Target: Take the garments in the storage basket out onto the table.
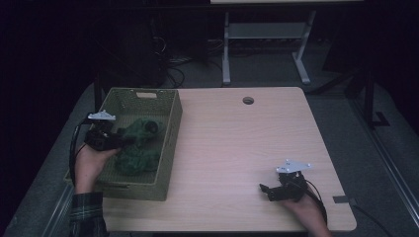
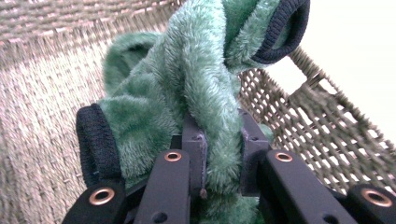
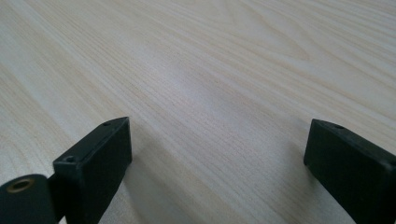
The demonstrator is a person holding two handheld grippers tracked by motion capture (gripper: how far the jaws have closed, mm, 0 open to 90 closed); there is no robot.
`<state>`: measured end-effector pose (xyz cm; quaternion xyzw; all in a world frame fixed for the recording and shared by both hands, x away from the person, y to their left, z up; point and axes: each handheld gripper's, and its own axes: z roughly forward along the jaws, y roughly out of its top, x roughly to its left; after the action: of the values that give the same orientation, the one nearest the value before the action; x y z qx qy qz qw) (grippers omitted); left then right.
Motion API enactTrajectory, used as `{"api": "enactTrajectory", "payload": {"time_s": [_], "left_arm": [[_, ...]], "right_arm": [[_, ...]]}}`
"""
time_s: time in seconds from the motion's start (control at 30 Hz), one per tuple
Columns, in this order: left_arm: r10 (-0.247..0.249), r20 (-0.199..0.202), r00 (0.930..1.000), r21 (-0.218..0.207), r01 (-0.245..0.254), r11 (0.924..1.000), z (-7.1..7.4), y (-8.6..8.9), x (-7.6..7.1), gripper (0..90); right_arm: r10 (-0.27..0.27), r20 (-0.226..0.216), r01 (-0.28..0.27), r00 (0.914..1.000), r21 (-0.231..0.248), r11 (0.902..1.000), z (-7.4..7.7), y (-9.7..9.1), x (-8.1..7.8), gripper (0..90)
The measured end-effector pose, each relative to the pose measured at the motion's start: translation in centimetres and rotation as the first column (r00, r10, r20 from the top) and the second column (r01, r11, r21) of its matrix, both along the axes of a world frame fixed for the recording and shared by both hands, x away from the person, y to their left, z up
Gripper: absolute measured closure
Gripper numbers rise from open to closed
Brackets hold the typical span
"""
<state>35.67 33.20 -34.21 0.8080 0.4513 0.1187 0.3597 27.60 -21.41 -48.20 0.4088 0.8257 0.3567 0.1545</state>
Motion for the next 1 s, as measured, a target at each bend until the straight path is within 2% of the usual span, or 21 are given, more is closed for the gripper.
{"api": "enactTrajectory", "payload": {"time_s": [0.23,0.47,0.5,0.73,1.0], "left_arm": [[-0.008,0.036,0.9993,-0.039,0.009,0.9992,2.3,0.0,0.0,76.8],[-0.014,0.073,0.9972,-0.047,0.017,0.9988,4.3,-0.2,0.0,77.4],[-0.011,0.087,0.9961,-0.049,0.016,0.9987,5.1,-0.3,0.0,77.4],[-0.026,0.127,0.9916,-0.066,0.034,0.9973,7.5,-0.9,0.0,77.9],[-0.062,0.159,0.9854,-0.098,0.078,0.9921,9.3,-2.1,0.1,78.0]], "right_arm": [[0.0,0.001,0.0,1.0,0.0,1.0,0.0,0.0,0.0,7.3],[-0.003,-0.004,0.003,1.0,0.001,1.0,0.0,0.0,0.0,7.3],[-0.003,-0.003,0.003,1.0,0.001,1.0,0.0,0.0,0.0,7.3],[-0.002,-0.003,0.002,1.0,-0.001,1.0,0.0,0.0,0.0,7.3],[-0.002,-0.003,0.002,1.0,-0.001,1.0,0.0,0.0,0.0,7.3]]}}
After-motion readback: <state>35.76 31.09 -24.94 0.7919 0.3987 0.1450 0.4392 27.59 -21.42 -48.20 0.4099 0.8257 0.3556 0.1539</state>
